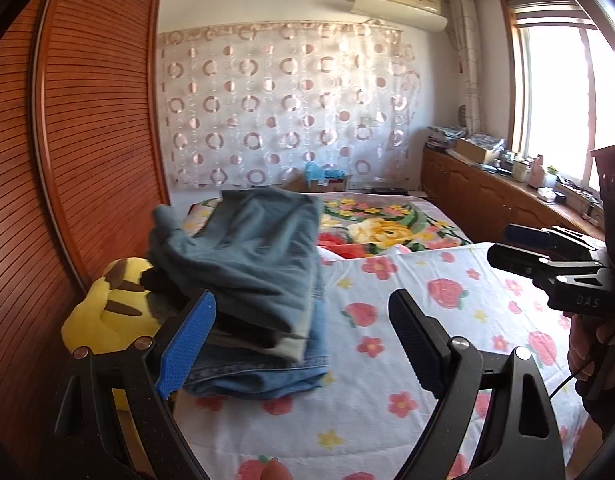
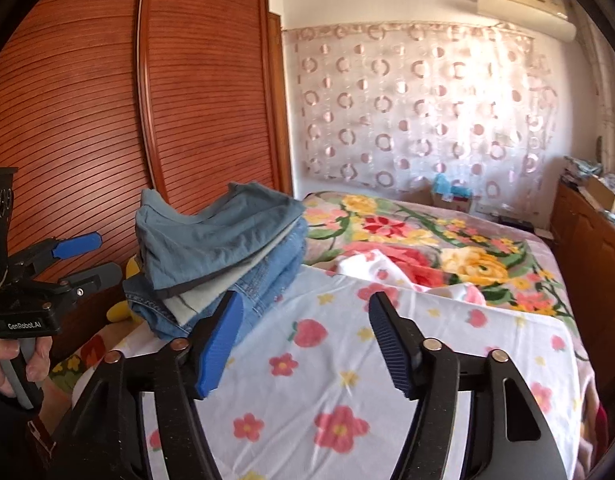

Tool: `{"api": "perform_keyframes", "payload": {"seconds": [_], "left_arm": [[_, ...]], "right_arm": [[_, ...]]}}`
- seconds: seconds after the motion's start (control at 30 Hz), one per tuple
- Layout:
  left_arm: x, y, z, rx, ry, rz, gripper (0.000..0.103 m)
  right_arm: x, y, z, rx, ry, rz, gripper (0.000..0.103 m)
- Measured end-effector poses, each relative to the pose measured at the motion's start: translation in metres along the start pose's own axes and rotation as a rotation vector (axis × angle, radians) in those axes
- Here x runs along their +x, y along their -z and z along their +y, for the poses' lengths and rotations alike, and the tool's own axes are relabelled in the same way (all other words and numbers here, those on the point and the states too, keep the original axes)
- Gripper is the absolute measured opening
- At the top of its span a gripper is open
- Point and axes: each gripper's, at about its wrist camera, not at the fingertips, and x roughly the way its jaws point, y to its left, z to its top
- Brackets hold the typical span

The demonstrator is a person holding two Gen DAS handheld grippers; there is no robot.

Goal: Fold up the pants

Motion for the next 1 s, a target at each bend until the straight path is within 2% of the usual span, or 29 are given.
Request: {"api": "perform_keyframes", "payload": {"seconds": [0.4,1.0], "left_arm": [[-0.014,-0.001,-0.047,0.031,0.055,-0.001,0.089],[-0.025,-0.002,-0.094,0.058,0.086,0.008,0.089]], "right_arm": [[-0.053,0.026,0.013,0.055,0.139,-0.029,0.083],[-0.093,0.035,0.046,0.133,0.32,-0.066,0.085]]}}
